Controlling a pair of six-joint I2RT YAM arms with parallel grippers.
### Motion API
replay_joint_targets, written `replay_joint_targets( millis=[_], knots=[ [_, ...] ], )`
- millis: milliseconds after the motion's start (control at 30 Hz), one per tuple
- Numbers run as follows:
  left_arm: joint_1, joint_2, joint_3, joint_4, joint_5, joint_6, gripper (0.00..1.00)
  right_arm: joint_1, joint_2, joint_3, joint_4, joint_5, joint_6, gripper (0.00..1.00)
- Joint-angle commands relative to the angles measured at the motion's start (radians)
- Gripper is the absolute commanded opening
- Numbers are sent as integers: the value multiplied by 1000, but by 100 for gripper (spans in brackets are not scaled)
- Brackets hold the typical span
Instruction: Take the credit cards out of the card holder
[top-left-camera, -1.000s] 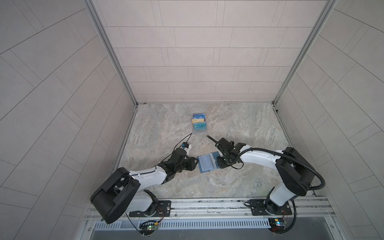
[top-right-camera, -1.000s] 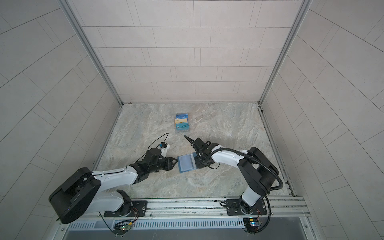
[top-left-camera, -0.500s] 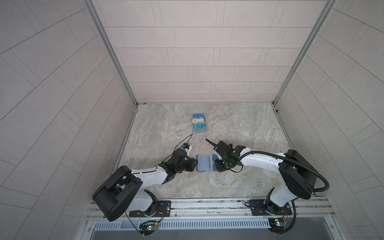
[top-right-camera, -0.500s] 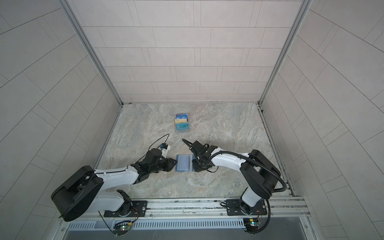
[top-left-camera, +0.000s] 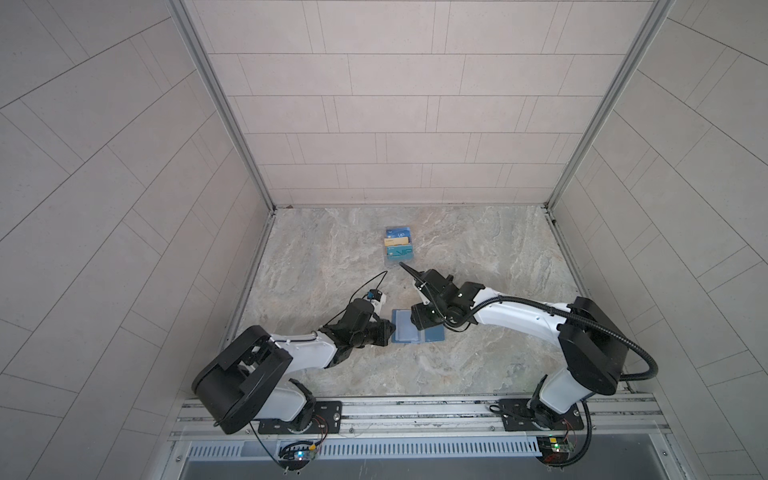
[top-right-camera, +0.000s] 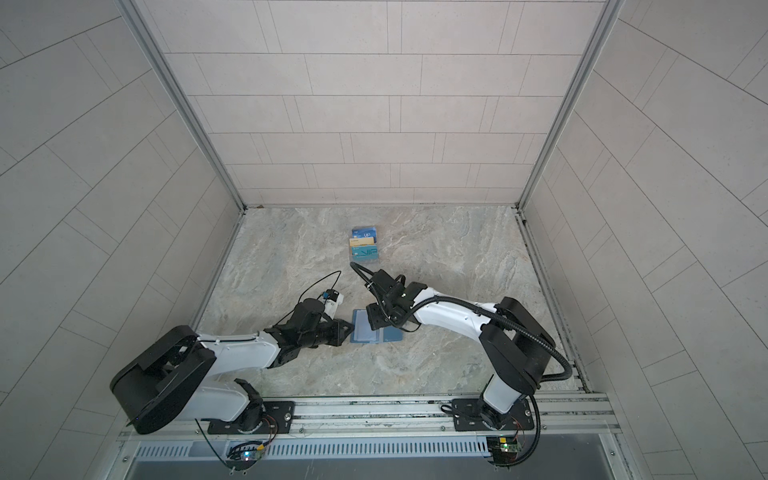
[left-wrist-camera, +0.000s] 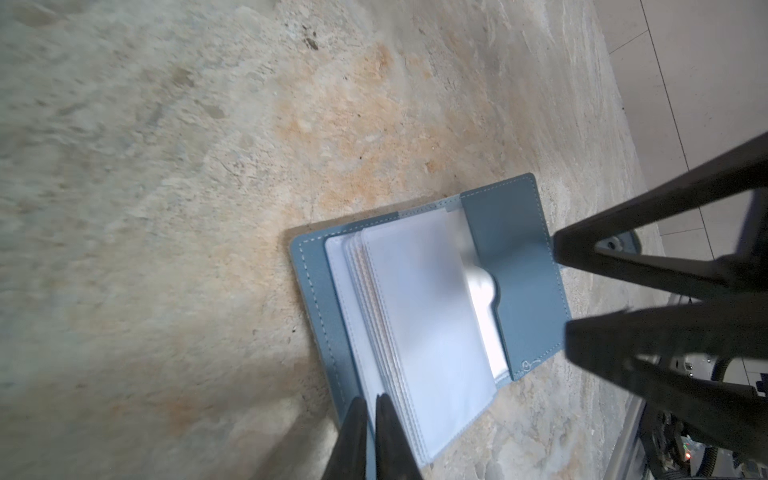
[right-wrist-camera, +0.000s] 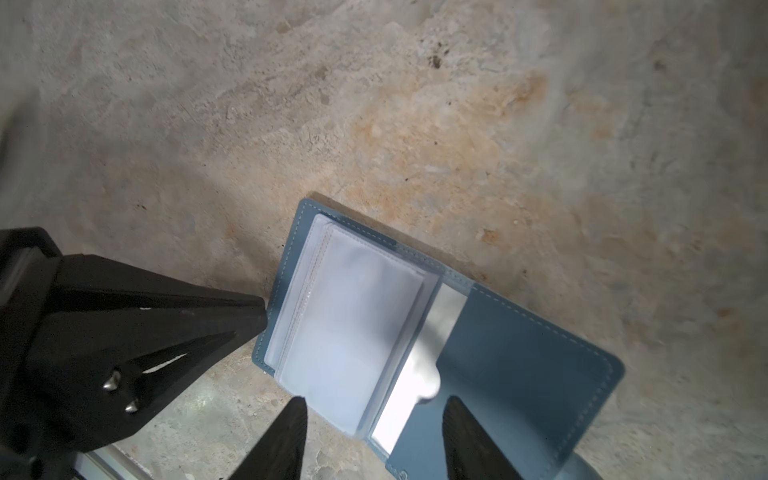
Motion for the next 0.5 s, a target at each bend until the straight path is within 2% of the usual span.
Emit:
replay_joint_targets(
  millis=[0,200,467],
  knots=[
    [-3,35,-12,57,19,-7,7,27,40,19,37,20,25,60],
    [-3,88,-22,110,1,-45,1,75,85,44,34,113,27,66],
    [-3,83,-57,132,-12,-55,0,90,156,81,-21,170,7,70]
  ],
)
